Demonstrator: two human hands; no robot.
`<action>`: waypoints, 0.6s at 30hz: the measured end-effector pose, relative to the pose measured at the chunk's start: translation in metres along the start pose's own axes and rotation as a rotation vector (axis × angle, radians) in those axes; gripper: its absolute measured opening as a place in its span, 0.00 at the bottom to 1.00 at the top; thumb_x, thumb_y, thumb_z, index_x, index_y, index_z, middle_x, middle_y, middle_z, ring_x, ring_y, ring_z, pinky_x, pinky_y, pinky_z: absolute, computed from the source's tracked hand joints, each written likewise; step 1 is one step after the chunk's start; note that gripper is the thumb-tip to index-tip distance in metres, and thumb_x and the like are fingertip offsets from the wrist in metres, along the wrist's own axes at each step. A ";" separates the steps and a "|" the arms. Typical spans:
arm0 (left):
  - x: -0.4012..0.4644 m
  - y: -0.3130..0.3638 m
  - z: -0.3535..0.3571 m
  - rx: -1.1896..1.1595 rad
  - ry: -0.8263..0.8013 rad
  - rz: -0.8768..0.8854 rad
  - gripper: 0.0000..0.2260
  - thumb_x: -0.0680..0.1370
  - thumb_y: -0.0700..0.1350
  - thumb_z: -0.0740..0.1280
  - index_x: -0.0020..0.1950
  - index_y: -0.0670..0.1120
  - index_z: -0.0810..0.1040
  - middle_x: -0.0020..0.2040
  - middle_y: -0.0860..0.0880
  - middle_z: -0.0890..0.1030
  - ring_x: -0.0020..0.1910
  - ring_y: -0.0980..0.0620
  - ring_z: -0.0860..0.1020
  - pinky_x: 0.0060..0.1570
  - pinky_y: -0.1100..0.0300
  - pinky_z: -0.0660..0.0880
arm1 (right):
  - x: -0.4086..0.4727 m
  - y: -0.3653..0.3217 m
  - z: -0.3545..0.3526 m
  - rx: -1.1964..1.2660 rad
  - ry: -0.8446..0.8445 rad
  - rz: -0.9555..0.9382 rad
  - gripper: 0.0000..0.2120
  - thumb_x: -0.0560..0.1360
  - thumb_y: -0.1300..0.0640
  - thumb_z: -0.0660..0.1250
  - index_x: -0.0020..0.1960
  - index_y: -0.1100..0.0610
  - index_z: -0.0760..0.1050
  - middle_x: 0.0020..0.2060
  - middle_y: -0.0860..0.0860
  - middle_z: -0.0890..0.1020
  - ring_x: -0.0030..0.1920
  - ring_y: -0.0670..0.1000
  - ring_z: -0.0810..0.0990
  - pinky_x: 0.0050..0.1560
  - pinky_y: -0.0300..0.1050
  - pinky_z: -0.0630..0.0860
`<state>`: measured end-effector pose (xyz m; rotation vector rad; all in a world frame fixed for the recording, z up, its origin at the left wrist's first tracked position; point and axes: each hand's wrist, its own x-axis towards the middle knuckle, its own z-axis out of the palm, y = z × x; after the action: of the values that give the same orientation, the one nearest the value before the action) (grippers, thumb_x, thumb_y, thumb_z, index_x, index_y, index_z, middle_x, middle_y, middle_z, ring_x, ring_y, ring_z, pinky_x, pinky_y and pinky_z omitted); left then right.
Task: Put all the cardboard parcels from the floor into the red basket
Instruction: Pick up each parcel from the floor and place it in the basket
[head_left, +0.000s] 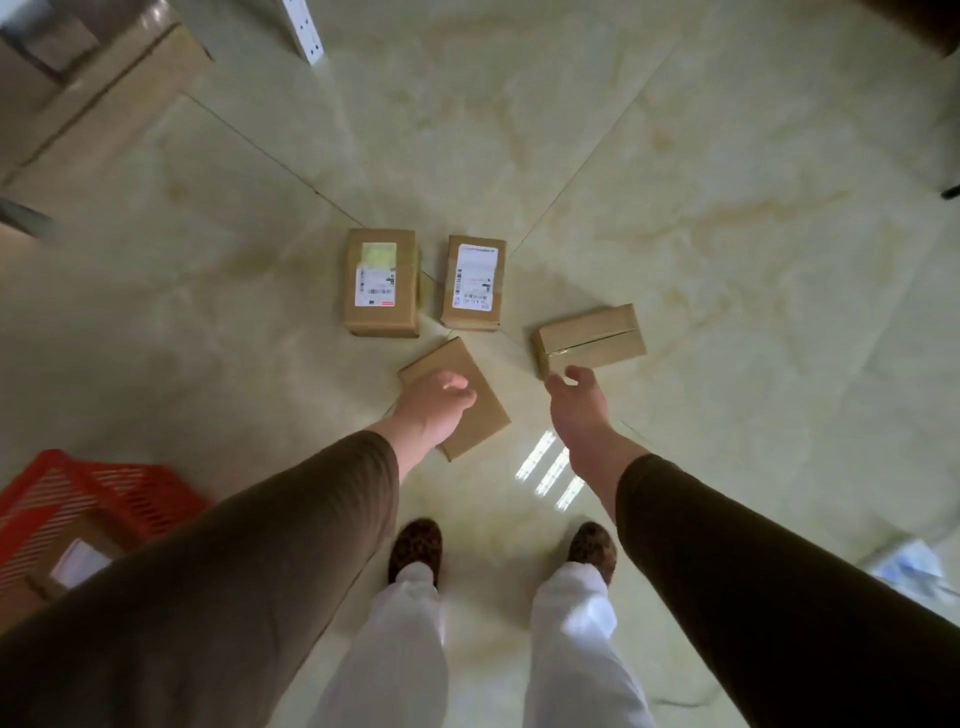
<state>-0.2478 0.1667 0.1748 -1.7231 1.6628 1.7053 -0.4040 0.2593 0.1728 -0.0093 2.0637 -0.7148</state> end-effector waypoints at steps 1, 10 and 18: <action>0.005 0.011 0.010 -0.001 -0.001 -0.004 0.17 0.81 0.47 0.65 0.69 0.46 0.76 0.68 0.47 0.77 0.65 0.47 0.76 0.61 0.58 0.71 | 0.011 -0.001 -0.014 -0.018 0.005 0.003 0.22 0.82 0.52 0.60 0.75 0.54 0.66 0.53 0.51 0.72 0.52 0.55 0.72 0.52 0.49 0.68; 0.063 0.076 0.115 -0.091 0.065 -0.072 0.18 0.80 0.48 0.66 0.69 0.46 0.76 0.67 0.49 0.77 0.54 0.52 0.77 0.46 0.62 0.72 | 0.130 -0.007 -0.116 -0.146 -0.084 0.003 0.23 0.81 0.49 0.61 0.75 0.51 0.67 0.68 0.55 0.75 0.66 0.58 0.74 0.64 0.54 0.71; 0.131 0.086 0.185 -0.262 0.137 -0.181 0.25 0.80 0.49 0.67 0.76 0.44 0.68 0.73 0.46 0.73 0.68 0.47 0.73 0.59 0.60 0.67 | 0.233 -0.007 -0.147 -0.307 -0.130 -0.074 0.26 0.82 0.47 0.60 0.78 0.51 0.63 0.75 0.53 0.66 0.72 0.58 0.69 0.71 0.58 0.67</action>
<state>-0.4574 0.2079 0.0596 -2.0802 1.3314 1.8201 -0.6540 0.2611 0.0559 -0.2999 2.0364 -0.4233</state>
